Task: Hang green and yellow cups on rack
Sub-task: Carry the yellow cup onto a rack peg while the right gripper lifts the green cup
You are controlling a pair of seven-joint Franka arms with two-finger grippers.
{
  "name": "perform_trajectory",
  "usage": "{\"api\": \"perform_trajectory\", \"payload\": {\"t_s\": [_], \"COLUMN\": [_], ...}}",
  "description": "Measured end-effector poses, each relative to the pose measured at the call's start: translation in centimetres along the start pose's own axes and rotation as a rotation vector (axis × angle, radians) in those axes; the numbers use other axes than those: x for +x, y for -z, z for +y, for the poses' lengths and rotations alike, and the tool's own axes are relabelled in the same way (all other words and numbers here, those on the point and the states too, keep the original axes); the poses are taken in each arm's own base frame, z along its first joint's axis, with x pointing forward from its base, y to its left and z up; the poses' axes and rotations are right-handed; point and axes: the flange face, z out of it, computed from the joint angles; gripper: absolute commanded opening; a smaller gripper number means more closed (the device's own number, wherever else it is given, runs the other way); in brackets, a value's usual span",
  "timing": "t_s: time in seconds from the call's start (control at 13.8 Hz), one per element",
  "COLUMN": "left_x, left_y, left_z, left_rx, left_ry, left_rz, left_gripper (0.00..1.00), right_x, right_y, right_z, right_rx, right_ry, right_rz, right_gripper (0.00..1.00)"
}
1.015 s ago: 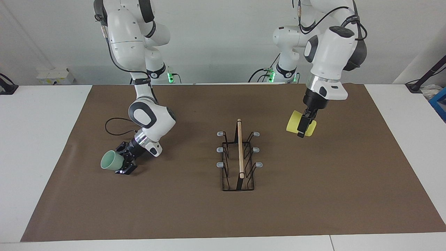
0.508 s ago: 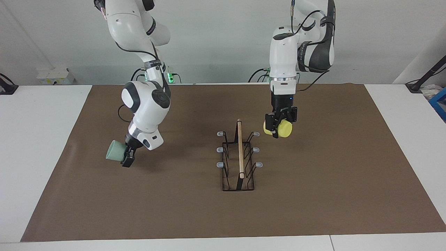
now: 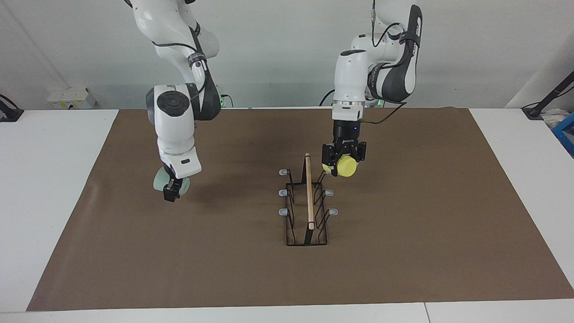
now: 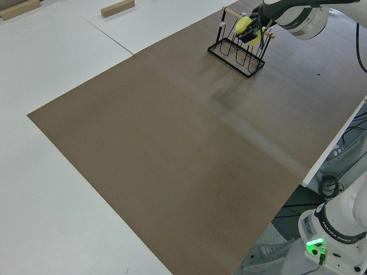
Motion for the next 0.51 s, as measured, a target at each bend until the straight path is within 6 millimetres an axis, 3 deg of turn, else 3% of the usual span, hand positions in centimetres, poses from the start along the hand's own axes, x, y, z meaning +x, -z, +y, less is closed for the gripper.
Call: {"api": "perform_trajectory", "payload": {"t_s": [0.15, 0.36, 0.51], "left_x": [0.0, 0.0, 0.0], "left_y": [-0.2, -0.4, -0.6], "left_z": [-0.1, 0.0, 0.0], "left_rx": [-0.006, -0.014, -0.022], "left_ry": [-0.023, -0.043, -0.058], "left_rz": [0.012, 0.021, 0.027], "left_gripper": [0.00, 0.00, 0.00], "right_x": [-0.6, -2.5, -2.8], "right_y": [2.9, 9.1, 11.5], "right_z": [0.4, 0.5, 0.2], "right_rx": [0.032, 0.042, 0.059], "right_ry": [-0.106, -0.201, -0.226], "right_rz": [0.164, 0.415, 0.564], "right_gripper": [0.00, 0.00, 0.00]}}
